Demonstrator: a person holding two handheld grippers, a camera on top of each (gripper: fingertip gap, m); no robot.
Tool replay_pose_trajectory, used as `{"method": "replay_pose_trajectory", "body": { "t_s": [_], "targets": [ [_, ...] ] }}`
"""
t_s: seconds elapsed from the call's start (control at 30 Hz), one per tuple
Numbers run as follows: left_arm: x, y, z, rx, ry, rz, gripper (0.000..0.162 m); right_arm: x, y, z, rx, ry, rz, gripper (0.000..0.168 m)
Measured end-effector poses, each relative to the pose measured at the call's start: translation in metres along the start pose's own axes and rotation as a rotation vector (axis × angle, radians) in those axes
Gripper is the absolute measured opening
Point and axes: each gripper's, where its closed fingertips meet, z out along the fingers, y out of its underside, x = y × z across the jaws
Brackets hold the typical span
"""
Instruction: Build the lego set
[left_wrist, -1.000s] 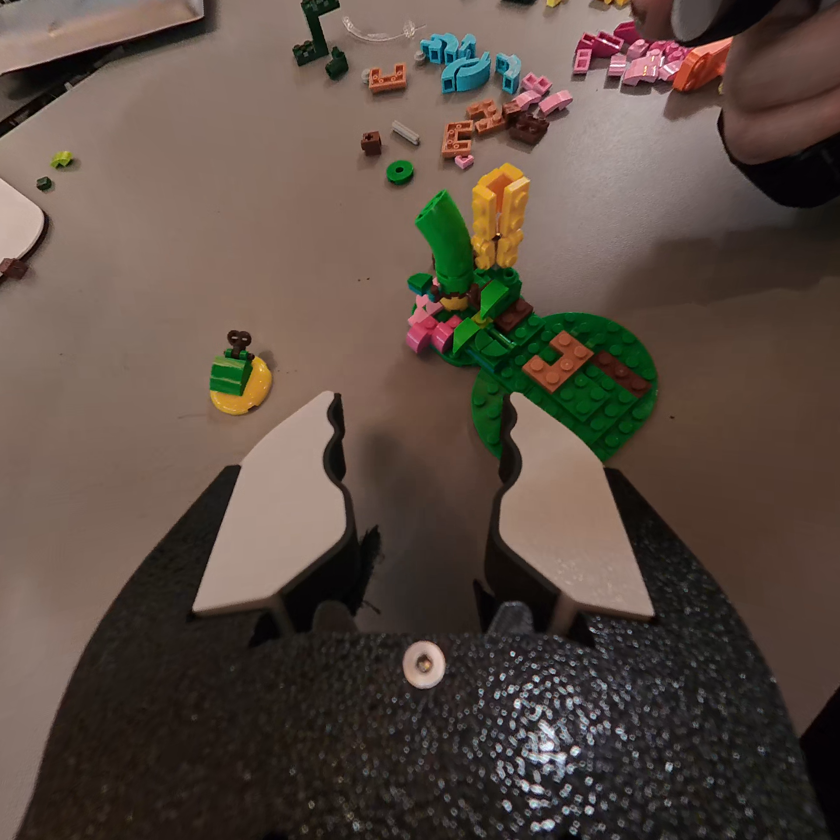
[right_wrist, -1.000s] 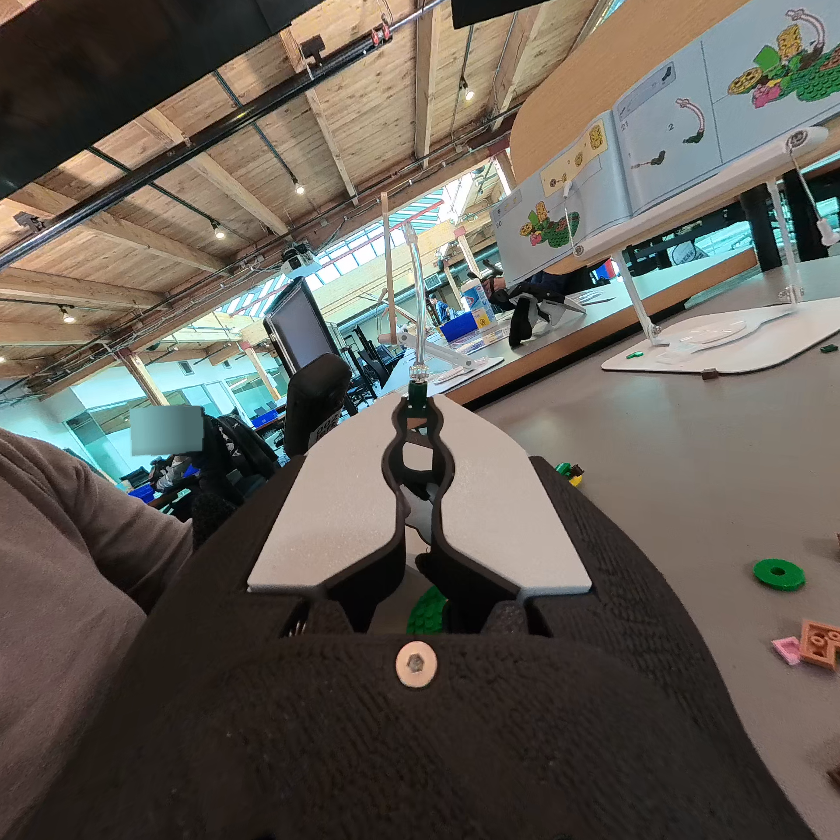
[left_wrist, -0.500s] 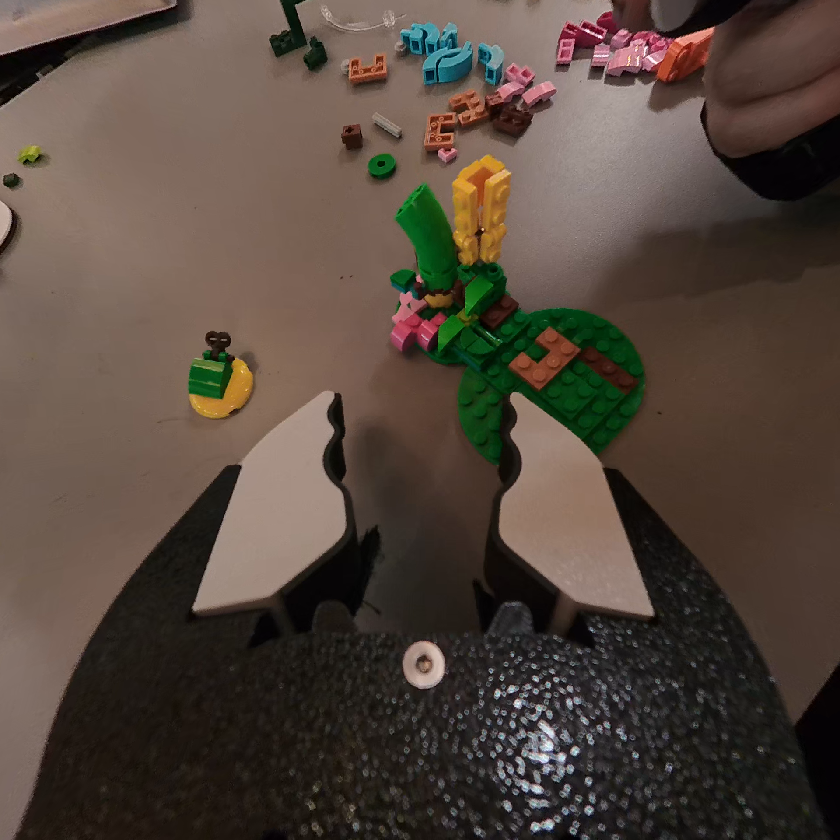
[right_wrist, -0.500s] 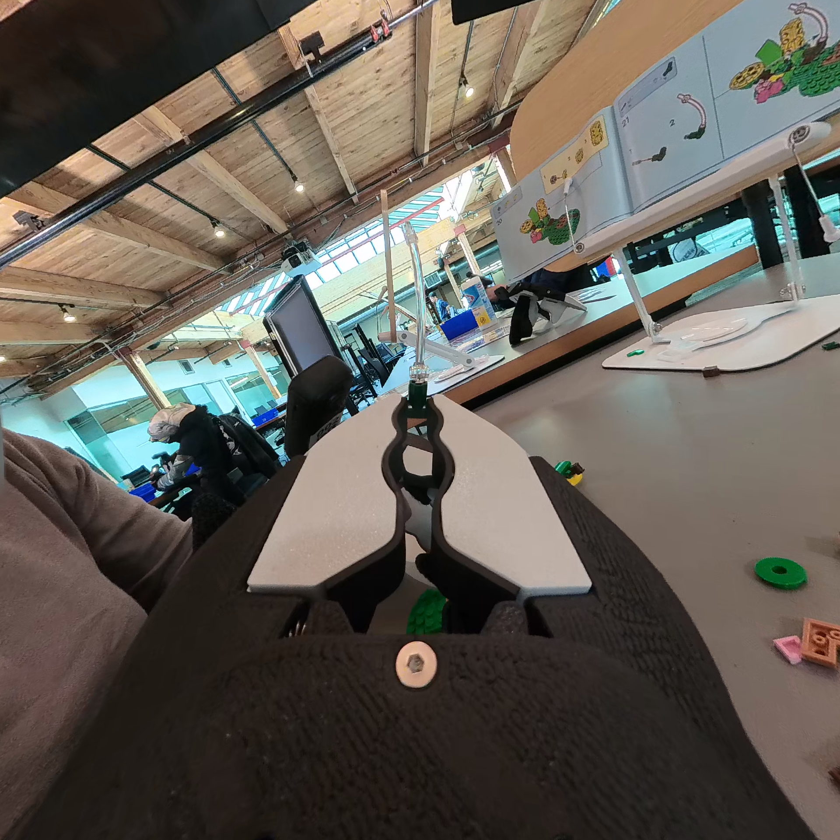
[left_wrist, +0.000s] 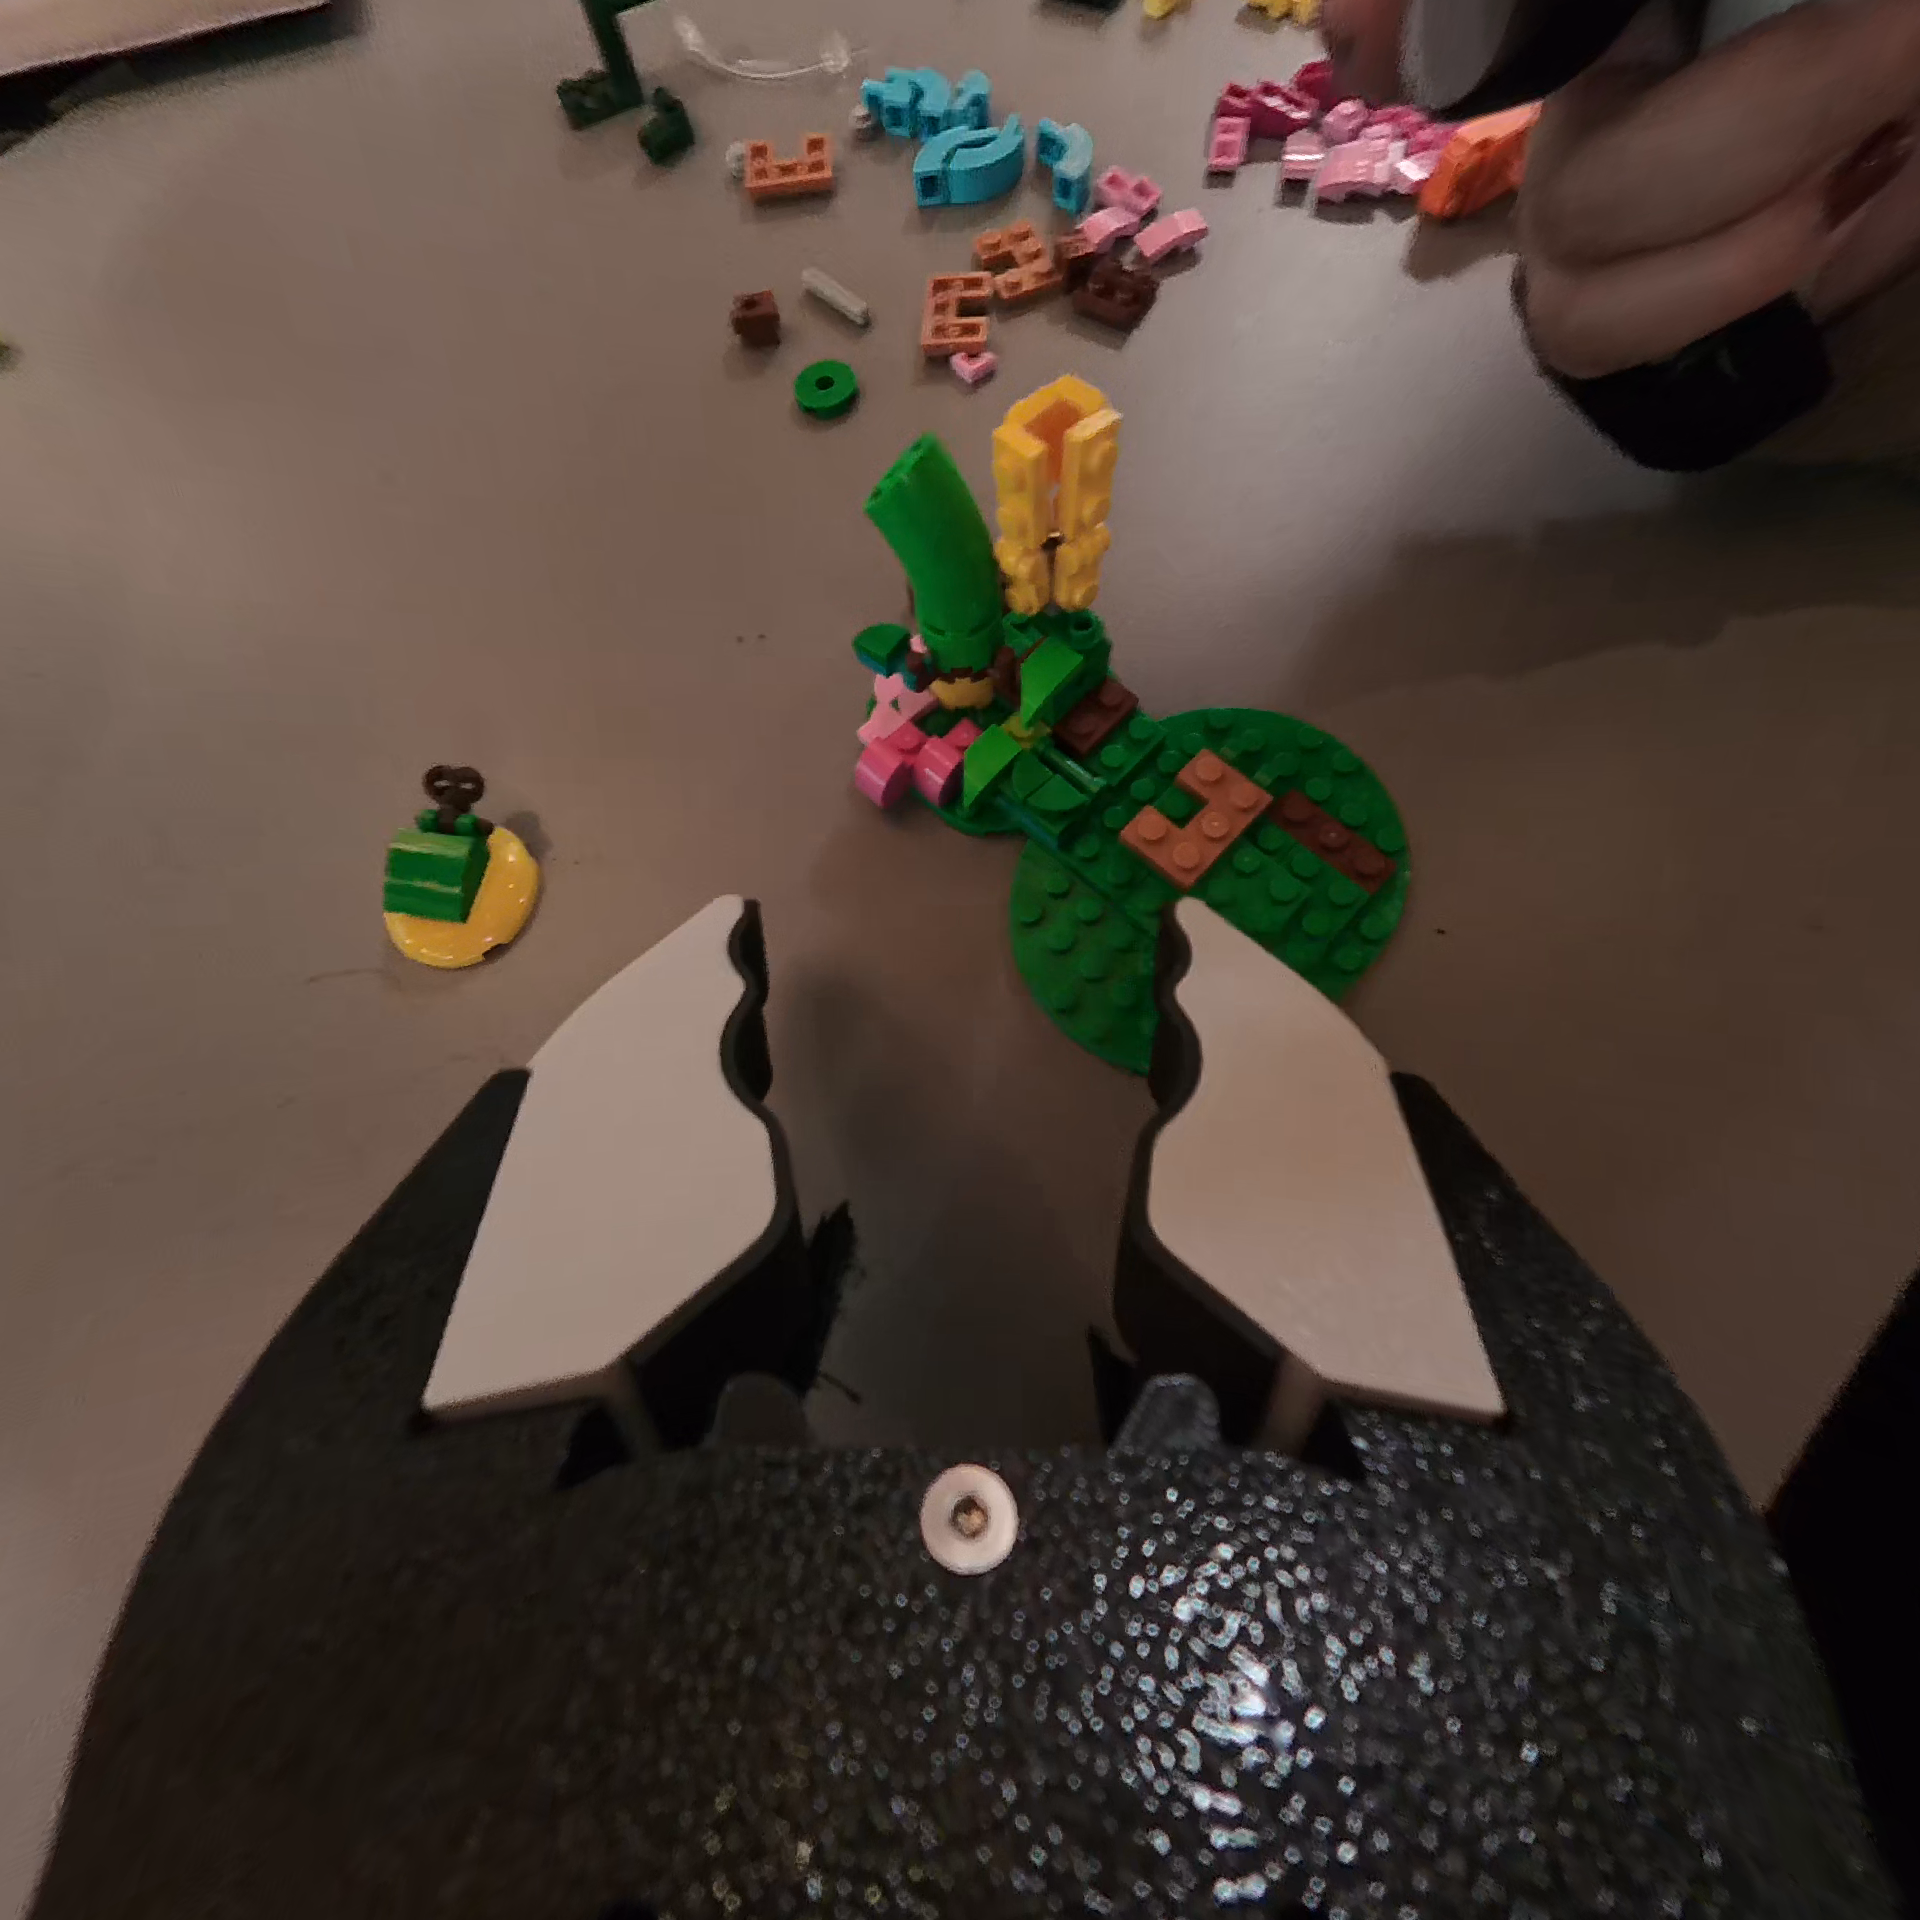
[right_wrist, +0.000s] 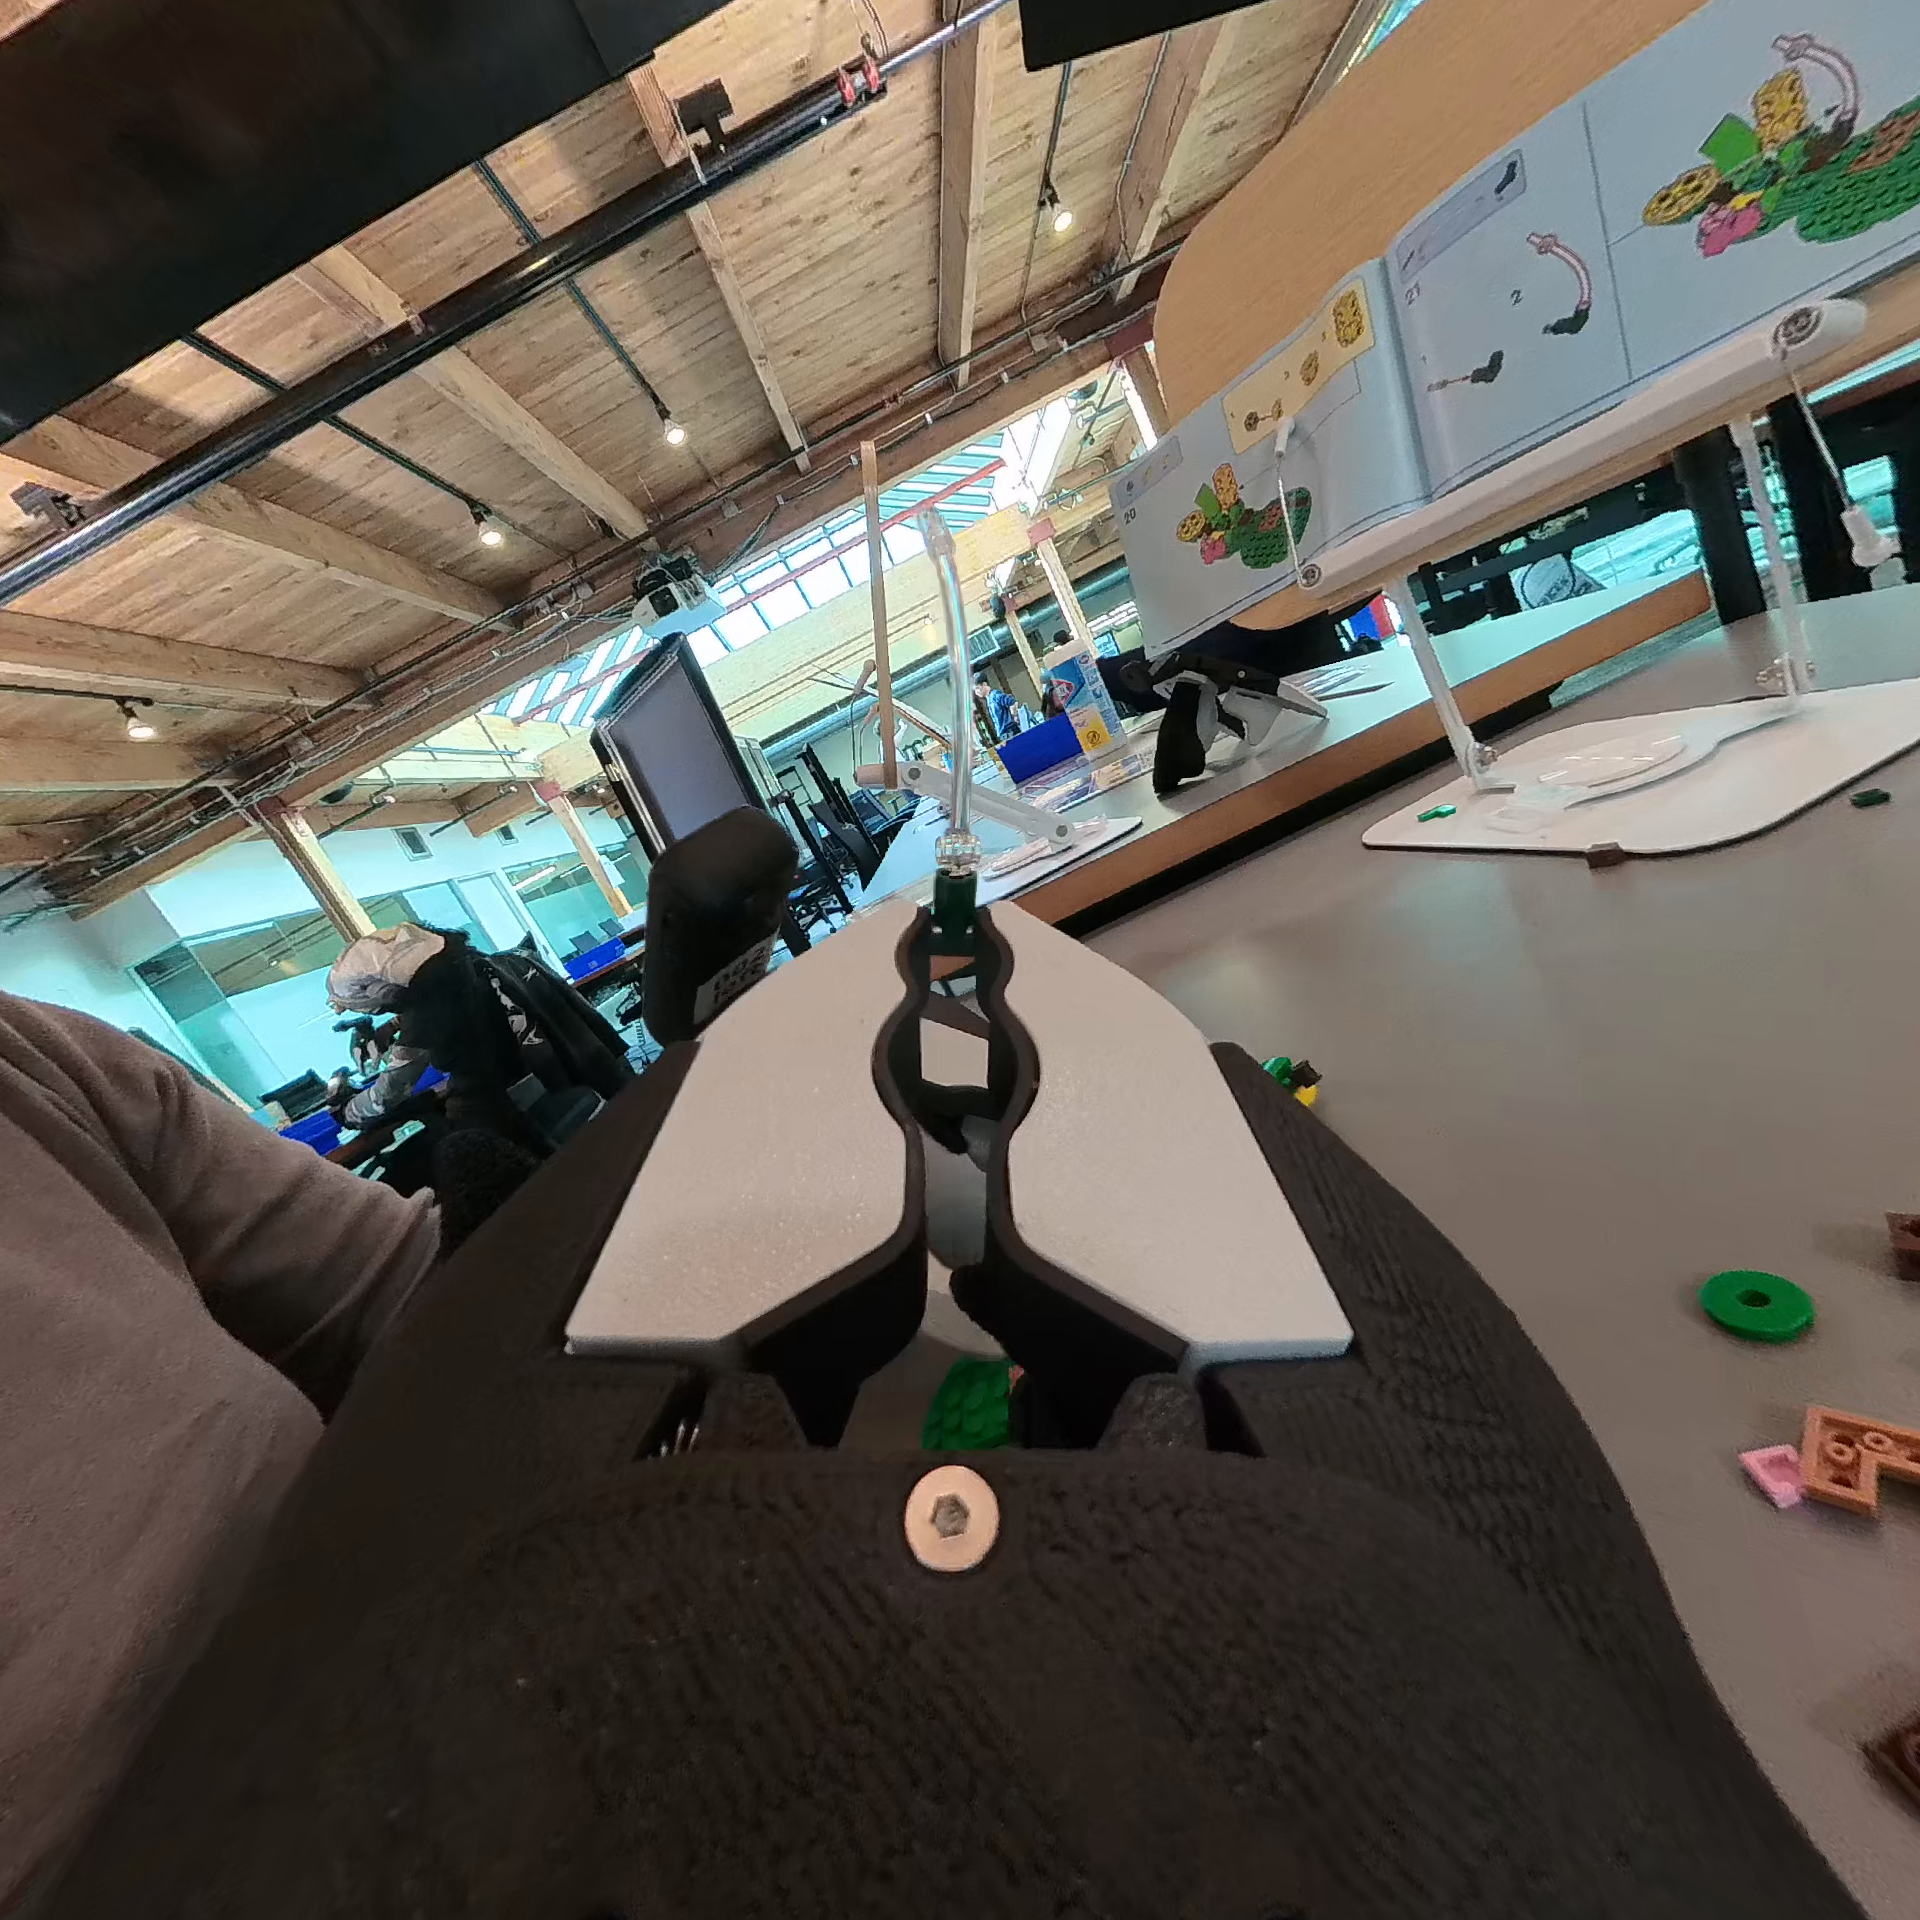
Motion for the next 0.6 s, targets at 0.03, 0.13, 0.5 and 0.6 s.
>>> {"method": "replay_pose_trajectory", "body": {
  "t_s": [0.03, 0.13, 0.5, 0.6],
  "targets": [
    [0.005, -0.001, -0.001, 0.000, 0.037, -0.002, 0.077, 0.001, 0.000, 0.000, 0.000, 0.005, 0.000, 0.005],
    [0.020, -0.007, -0.005, 0.026, 0.149, -0.043, 0.081, 0.003, 0.002, 0.000, -0.003, 0.010, 0.008, 0.005],
    [0.056, -0.004, -0.018, -0.065, 0.400, -0.173, 0.067, 0.005, -0.003, -0.002, 0.018, 0.023, 0.000, 0.005],
    [0.063, -0.001, -0.015, -0.097, 0.400, -0.142, 0.068, 0.004, -0.003, -0.002, 0.015, 0.025, -0.011, 0.005]
  ]
}}
